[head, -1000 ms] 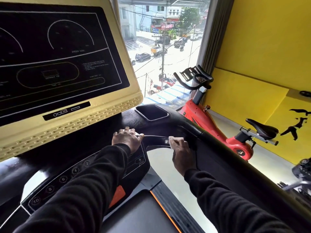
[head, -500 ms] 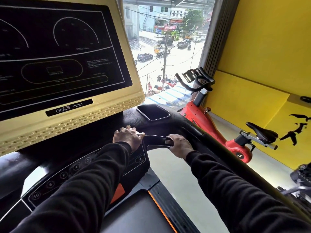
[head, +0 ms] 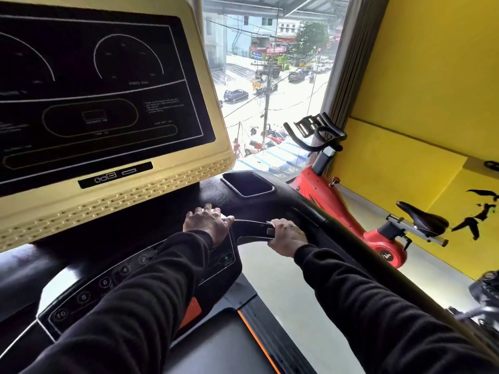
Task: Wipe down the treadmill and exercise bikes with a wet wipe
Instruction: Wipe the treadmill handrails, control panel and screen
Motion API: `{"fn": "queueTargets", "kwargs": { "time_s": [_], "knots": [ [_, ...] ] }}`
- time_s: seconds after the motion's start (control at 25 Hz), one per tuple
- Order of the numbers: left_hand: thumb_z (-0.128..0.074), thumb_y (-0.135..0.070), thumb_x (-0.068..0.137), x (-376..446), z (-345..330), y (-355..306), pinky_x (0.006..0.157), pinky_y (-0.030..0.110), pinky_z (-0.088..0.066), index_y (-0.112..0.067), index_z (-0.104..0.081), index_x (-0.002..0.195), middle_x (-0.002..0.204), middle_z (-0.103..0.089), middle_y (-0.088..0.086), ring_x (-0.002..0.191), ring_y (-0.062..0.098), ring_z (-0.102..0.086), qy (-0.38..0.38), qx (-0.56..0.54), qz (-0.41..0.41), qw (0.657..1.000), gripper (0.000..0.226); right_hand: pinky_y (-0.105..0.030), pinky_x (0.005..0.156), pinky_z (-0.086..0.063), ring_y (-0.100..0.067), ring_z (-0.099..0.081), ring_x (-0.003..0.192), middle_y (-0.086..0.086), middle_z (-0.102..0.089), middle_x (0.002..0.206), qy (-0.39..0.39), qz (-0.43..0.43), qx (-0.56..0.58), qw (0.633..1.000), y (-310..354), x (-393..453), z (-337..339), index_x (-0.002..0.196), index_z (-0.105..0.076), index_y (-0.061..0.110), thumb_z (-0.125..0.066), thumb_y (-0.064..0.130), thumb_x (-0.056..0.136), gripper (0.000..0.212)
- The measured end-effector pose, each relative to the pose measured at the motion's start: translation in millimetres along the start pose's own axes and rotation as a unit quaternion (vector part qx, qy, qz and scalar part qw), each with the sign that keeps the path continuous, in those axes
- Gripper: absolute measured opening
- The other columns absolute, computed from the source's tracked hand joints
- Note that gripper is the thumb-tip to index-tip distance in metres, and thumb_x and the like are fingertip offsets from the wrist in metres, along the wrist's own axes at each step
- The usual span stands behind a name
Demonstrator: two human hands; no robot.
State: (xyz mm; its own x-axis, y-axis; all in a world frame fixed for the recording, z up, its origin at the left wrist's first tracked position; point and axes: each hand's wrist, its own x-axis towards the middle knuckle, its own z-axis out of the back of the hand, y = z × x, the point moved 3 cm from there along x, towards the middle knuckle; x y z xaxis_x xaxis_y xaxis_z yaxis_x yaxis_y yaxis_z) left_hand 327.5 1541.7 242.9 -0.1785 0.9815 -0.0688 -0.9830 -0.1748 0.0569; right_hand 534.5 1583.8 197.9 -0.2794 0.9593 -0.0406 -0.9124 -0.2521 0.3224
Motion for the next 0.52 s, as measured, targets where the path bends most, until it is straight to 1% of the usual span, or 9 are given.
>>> {"fn": "queueTargets", "kwargs": {
  "time_s": [0.04, 0.08, 0.2, 0.32, 0.36, 0.44, 0.52],
  "knots": [
    [-0.023, -0.061, 0.098, 0, 0, 0, 0.102, 0.042, -0.037, -0.020, -0.052, 0.136, 0.141, -0.048, 0.006, 0.126, 0.027, -0.048, 0.000, 0.000, 0.002, 1.000, 0.063, -0.030, 0.098, -0.043, -0.024, -0.054, 0.116, -0.004, -0.059, 0.120, 0.005, -0.015, -0.015, 1.000, 2, 1, 2, 0.121, -0.057, 0.019, -0.057, 0.027, 0.078, 0.043],
    [-0.022, -0.061, 0.098, 0, -1, 0, 0.102, 0.042, -0.037, -0.020, -0.052, 0.136, 0.142, -0.048, 0.006, 0.127, 0.027, -0.048, 0.001, 0.001, 0.003, 1.000, 0.063, -0.031, 0.097, -0.044, -0.024, -0.054, 0.115, -0.004, -0.060, 0.119, 0.010, -0.008, -0.010, 1.000, 7, 2, 2, 0.119, -0.058, 0.019, -0.058, 0.028, 0.077, 0.043],
    [-0.022, -0.061, 0.098, 1, -1, -1, 0.102, 0.042, -0.037, -0.020, -0.050, 0.138, 0.144, -0.046, 0.006, 0.128, 0.027, -0.047, 0.001, 0.003, 0.004, 1.000, 0.064, -0.030, 0.095, -0.045, -0.020, -0.056, 0.113, 0.000, -0.063, 0.118, 0.003, 0.040, 0.034, 0.999, 22, 1, 3, 0.124, -0.059, 0.022, -0.060, 0.029, 0.076, 0.048],
    [-0.022, -0.062, 0.098, 0, 0, 0, 0.103, 0.042, -0.037, -0.021, -0.050, 0.138, 0.144, -0.046, 0.006, 0.128, 0.027, -0.047, 0.003, 0.001, 0.006, 1.000, 0.064, -0.031, 0.097, -0.044, -0.023, -0.055, 0.116, -0.003, -0.061, 0.119, 0.005, 0.001, -0.003, 1.000, 22, 4, 4, 0.123, -0.057, 0.020, -0.057, 0.030, 0.077, 0.048],
    [-0.021, -0.062, 0.098, 0, 0, 0, 0.103, 0.042, -0.037, -0.021, -0.050, 0.138, 0.144, -0.046, 0.006, 0.128, 0.027, -0.047, 0.003, 0.002, 0.007, 1.000, 0.064, -0.031, 0.098, -0.044, -0.023, -0.054, 0.116, -0.003, -0.060, 0.120, 0.012, 0.000, -0.008, 1.000, 24, 5, 3, 0.124, -0.057, 0.020, -0.058, 0.034, 0.076, 0.050],
    [-0.021, -0.061, 0.099, -1, 0, -1, 0.102, 0.042, -0.037, -0.020, -0.050, 0.138, 0.145, -0.045, 0.006, 0.128, 0.027, -0.047, 0.004, 0.006, 0.007, 1.000, 0.064, -0.032, 0.098, -0.045, -0.020, -0.055, 0.114, 0.000, -0.061, 0.119, 0.018, 0.031, 0.024, 0.999, 35, 4, 2, 0.126, -0.057, 0.023, -0.065, 0.043, 0.075, 0.055],
    [-0.021, -0.061, 0.099, 0, 1, -1, 0.102, 0.042, -0.037, -0.020, -0.050, 0.138, 0.145, -0.046, 0.006, 0.128, 0.027, -0.047, 0.002, 0.007, 0.007, 1.000, 0.064, -0.032, 0.097, -0.045, -0.018, -0.056, 0.114, 0.003, -0.062, 0.119, 0.018, 0.047, 0.044, 0.998, 41, 6, 2, 0.128, -0.057, 0.027, -0.069, 0.048, 0.075, 0.059]
  ]
}}
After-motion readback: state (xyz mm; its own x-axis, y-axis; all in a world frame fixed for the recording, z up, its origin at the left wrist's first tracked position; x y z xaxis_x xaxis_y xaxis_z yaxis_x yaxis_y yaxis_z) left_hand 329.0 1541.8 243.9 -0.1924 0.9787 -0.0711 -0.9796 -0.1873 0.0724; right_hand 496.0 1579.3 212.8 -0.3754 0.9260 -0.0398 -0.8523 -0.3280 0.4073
